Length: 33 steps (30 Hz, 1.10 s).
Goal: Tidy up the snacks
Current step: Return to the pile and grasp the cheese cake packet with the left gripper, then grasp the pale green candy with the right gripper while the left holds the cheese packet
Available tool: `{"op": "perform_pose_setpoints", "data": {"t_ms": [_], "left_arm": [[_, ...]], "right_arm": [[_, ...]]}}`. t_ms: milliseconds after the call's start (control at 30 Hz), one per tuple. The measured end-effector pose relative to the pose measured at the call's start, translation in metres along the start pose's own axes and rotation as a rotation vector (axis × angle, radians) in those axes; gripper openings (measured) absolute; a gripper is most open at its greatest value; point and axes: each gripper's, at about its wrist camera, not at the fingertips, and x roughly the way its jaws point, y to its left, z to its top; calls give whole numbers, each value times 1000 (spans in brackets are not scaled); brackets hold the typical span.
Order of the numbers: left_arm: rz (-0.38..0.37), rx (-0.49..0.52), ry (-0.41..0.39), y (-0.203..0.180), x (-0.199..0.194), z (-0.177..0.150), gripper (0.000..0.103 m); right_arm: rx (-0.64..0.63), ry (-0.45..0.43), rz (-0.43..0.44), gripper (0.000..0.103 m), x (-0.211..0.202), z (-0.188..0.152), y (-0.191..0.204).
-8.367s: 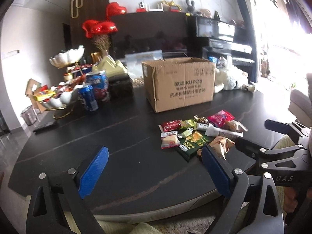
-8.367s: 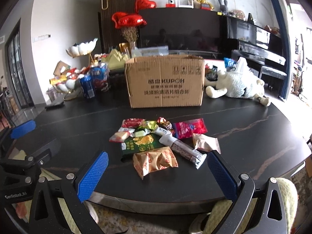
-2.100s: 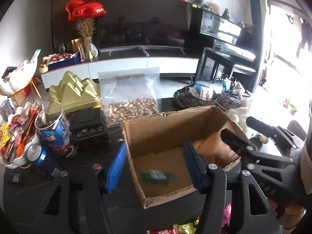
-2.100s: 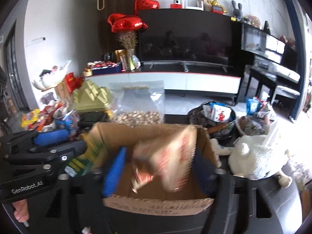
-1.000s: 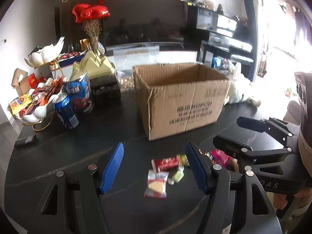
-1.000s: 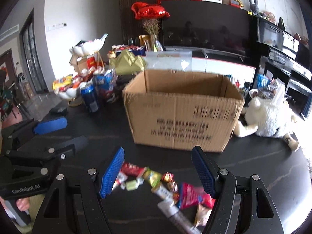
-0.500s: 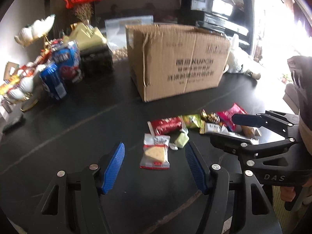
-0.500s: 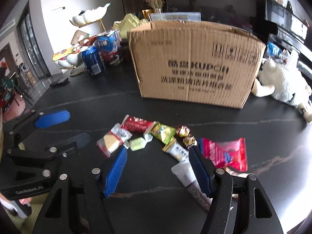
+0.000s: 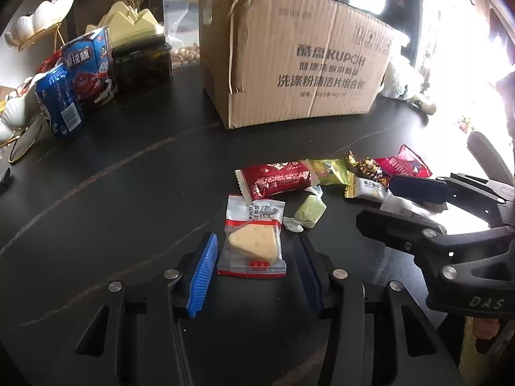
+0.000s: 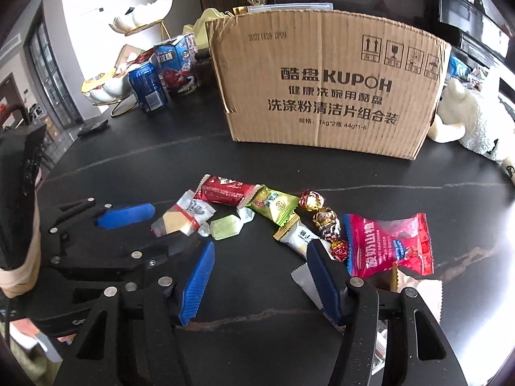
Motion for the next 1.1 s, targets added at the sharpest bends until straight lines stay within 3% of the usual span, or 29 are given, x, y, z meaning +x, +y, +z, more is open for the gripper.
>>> {"op": "perform_pose_setpoints", "data": {"t_ms": [400,667,1100], "left_arm": [[-13,-7,-11,6,5,1,38],[-4,-57,-58,23,-19,0,37],[-6,-108,-102,38,-31,3,37]], "right_arm": [[3,11,35,56,9,1,6],[2,22,53,53,20,7,18],[-13,44,3,46,48,17,35]]}}
